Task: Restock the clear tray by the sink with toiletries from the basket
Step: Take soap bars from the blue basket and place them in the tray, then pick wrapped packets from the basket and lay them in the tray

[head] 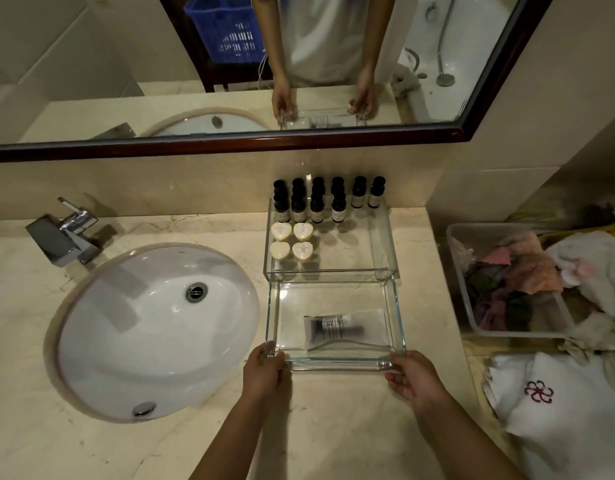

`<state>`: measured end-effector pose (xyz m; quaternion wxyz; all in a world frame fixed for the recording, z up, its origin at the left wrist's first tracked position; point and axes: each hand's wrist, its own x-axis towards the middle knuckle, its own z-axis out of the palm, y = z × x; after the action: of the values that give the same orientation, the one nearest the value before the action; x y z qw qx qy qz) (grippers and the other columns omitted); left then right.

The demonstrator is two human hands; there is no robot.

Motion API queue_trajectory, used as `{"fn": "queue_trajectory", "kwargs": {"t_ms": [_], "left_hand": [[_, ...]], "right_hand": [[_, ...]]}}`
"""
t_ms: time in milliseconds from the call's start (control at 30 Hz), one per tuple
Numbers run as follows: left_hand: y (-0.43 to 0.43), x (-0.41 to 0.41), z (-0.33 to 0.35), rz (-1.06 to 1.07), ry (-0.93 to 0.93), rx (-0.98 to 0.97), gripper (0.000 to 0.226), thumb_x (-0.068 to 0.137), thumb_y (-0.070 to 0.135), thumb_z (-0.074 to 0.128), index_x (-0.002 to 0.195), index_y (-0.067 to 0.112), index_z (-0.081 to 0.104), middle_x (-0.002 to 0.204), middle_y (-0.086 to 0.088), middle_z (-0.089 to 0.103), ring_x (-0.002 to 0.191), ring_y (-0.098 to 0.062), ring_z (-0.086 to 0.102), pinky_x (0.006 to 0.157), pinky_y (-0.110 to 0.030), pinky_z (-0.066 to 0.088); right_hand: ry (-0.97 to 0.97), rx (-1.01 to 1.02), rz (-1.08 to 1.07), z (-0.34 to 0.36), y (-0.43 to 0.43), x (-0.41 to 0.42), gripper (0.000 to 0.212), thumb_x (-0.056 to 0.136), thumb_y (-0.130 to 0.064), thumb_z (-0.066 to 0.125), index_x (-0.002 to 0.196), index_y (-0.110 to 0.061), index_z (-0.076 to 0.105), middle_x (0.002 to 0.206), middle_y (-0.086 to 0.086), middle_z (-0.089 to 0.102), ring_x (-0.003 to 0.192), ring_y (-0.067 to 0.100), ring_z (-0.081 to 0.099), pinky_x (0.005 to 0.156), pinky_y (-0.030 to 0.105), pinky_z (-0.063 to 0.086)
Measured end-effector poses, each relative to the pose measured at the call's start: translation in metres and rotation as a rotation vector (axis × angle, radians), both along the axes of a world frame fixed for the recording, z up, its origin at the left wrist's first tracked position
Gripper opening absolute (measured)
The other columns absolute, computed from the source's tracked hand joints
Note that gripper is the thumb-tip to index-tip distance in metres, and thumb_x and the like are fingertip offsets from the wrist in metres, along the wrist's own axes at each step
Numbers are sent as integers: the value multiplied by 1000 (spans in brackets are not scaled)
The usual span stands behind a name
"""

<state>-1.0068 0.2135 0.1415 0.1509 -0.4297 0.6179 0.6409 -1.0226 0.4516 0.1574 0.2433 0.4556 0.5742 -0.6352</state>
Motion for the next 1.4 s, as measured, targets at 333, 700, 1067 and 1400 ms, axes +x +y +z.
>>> {"fn": "queue_trajectory", "kwargs": {"t_ms": [333, 700, 1067, 1400], "left_hand": [[4, 3, 8, -3, -9, -20, 34, 92, 6, 56, 125, 3, 51, 113, -16, 59, 72, -17, 57, 55, -17, 51], [-22, 17, 32, 51, 7, -67, 31, 92, 14, 57, 122, 6, 54, 96, -13, 60, 71, -20, 56, 64, -28, 47], [-102, 84, 136, 170, 290, -68, 18, 92, 15, 54, 109, 19, 62, 99, -2, 66, 79, -15, 61, 72, -24, 47], [-176, 365, 176, 681, 364, -224, 14, 94, 13, 52, 103, 19, 61, 84, 4, 65, 68, -8, 57, 68, -22, 43]], "right_hand": [[5, -29, 61, 2, 4, -1, 9, 92, -6, 52, 83, -9, 53, 71, 10, 59, 56, 19, 53, 49, 24, 45], [224, 464, 178, 16, 11, -12, 20, 88, -31, 56, 99, -15, 57, 79, 11, 61, 63, 24, 55, 64, 35, 45], [748, 285, 504, 128, -103, -20, 6, 92, -14, 56, 98, -14, 56, 93, 7, 60, 71, 18, 56, 74, 38, 48], [689, -175, 1261, 163, -306, 177, 10, 93, -15, 54, 83, -13, 57, 80, 6, 61, 61, 18, 53, 58, 25, 43]]}}
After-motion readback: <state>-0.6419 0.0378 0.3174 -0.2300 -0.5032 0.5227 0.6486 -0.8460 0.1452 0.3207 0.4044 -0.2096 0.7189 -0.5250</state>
